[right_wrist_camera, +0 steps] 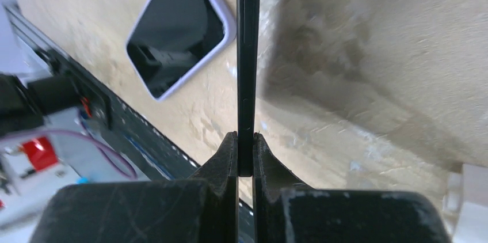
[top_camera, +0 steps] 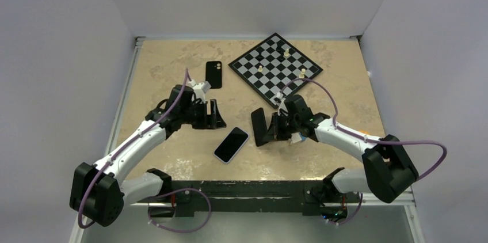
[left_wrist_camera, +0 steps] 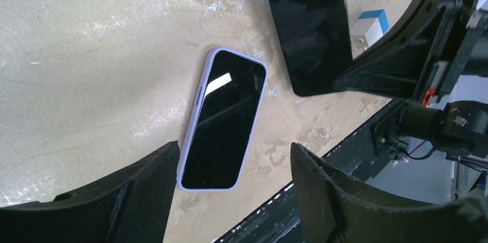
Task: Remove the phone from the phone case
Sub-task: Place the phone at the center of the board.
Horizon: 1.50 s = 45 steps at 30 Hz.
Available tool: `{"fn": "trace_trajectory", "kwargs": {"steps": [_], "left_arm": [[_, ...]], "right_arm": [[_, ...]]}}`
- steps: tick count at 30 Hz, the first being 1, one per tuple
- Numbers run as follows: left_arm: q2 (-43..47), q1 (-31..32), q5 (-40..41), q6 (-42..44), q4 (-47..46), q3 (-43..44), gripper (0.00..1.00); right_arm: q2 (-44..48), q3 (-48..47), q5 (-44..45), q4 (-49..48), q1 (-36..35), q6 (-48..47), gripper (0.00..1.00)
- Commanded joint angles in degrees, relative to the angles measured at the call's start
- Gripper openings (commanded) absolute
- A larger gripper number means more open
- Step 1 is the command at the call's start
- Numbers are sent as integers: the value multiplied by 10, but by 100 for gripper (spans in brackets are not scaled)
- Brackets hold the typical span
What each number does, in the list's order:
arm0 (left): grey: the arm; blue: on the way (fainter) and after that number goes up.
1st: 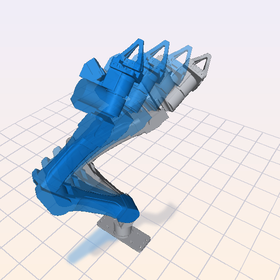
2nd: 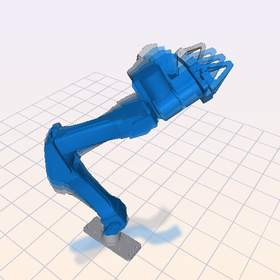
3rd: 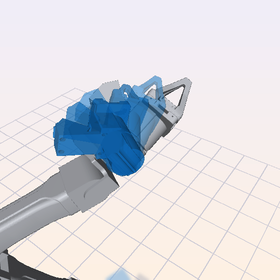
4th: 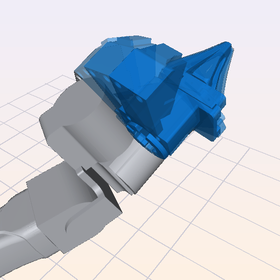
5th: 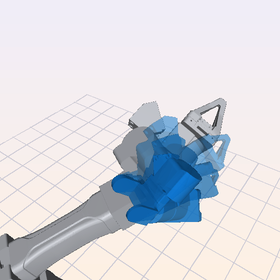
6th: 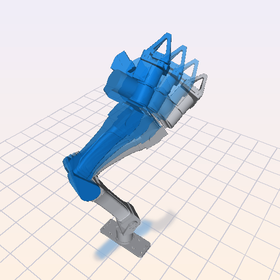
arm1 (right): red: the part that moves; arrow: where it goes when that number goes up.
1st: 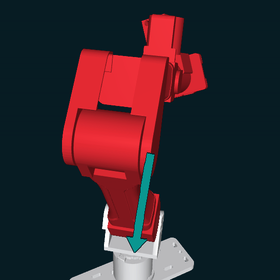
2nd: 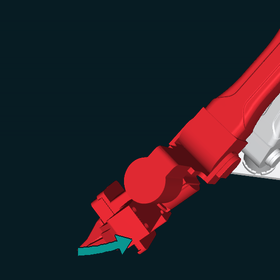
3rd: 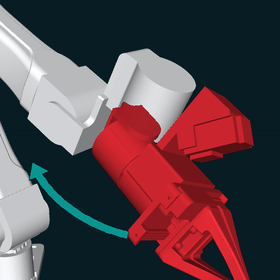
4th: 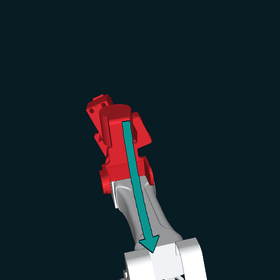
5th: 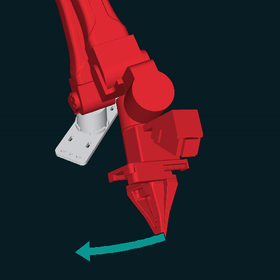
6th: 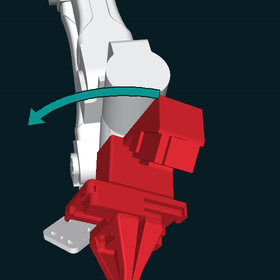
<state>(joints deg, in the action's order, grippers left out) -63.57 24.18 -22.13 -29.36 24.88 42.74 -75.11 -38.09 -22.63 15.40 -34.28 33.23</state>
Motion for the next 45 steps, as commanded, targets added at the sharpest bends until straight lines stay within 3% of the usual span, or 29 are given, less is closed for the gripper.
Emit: {"fn": "trace_trajectory", "kwargs": {"steps": [1, 10, 17, 22, 26, 37, 39, 45], "left_arm": [[17, 1, -19, -9, -23, -14, 74], [39, 1, -18, -21, -29, -24, 75], [42, 1, 2, -18, -24, -29, 77], [31, 1, -9, -12, -18, -27, 82], [35, 1, -25, -22, -25, -29, 85], [1, 3, -39, -8, -30, -16, 88], [-19, 13, -41, 7, -20, 0, 96], [-88, 99, 53, 68, 49, 66, 100]], "right_arm": [[16, 31, -34, -147, 40, 92, 0], [12, 119, -122, -239, 70, 117, 0], [15, 106, -72, -190, 71, 71, 4], [2, 102, -63, -192, 71, 63, 13], [5, 104, -57, -192, 71, 56, 26], [81, 40, 3, -62, 70, -22, 59], [109, 19, 31, -23, 70, -46, 65], [195, -23, 50, 39, 70, -95, 68]]}}
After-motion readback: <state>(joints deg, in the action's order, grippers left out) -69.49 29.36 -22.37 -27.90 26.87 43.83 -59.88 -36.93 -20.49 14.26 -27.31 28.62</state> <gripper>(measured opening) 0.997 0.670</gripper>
